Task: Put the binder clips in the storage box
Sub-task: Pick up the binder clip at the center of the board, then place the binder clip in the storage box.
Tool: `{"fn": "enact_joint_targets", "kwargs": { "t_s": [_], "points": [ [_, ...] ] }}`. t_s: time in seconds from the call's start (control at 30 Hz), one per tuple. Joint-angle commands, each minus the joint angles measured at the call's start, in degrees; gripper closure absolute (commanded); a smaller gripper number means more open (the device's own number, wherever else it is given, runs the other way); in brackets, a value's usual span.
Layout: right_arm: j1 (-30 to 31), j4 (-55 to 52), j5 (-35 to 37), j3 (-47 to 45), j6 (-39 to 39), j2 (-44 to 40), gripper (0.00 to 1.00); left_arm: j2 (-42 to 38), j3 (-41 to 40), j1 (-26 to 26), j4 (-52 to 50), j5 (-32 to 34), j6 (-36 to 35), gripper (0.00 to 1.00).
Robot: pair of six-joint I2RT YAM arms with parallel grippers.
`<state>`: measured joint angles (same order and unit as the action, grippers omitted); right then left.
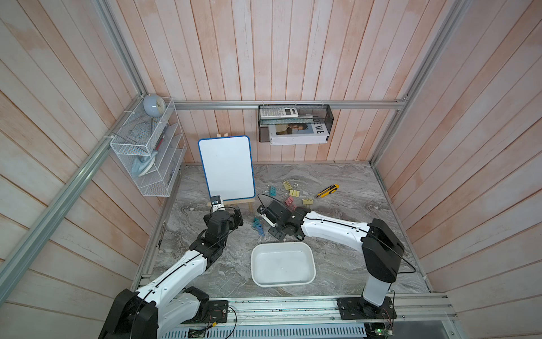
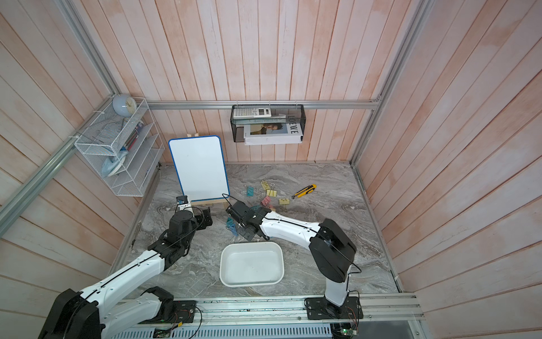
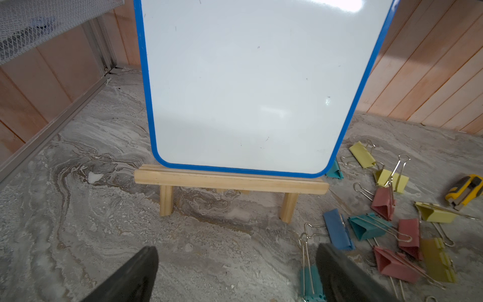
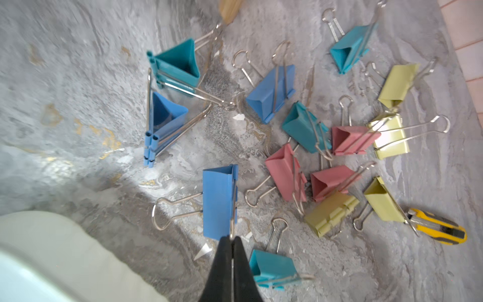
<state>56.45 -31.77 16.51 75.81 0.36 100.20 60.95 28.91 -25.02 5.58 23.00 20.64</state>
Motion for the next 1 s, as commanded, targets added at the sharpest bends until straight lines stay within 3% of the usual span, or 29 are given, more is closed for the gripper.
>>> {"fn": "enact_joint_targets", "kwargs": {
  "t_s": [0.0,0.23,0.43,0.6,0.77,0.97],
  "points": [
    [-0.37,1.56,-2.51,-2.09,13.71,-8.61,1.00,-0.35,-0.87,0.32,1.28,1.30,0.21,0.00],
    [0.19,10.91,-14.47,-17.20,36.08,-27.85,1.00,-1.09,-1.32,0.58,1.54,0.93,1.06,0.00],
    [6.53,27.94,-14.23,-34.31,59.23,-36.77,1.00,-1.67,-1.61,0.76,1.80,0.56,1.43,0.00],
    [11.31,38.48,-10.31,-40.96,69.00,-31.46,1.00,-1.36,-1.66,0.76,2.06,-0.03,1.73,0.00],
    [11.41,46.13,-12.68,-41.20,70.31,-20.26,1.00,-1.34,-1.64,0.85,1.90,-0.42,1.72,0.00],
    [11.43,50.96,-13.55,-40.72,71.76,-12.62,1.00,-1.71,-1.74,1.00,1.71,-0.06,1.49,0.00]
  ]
}}
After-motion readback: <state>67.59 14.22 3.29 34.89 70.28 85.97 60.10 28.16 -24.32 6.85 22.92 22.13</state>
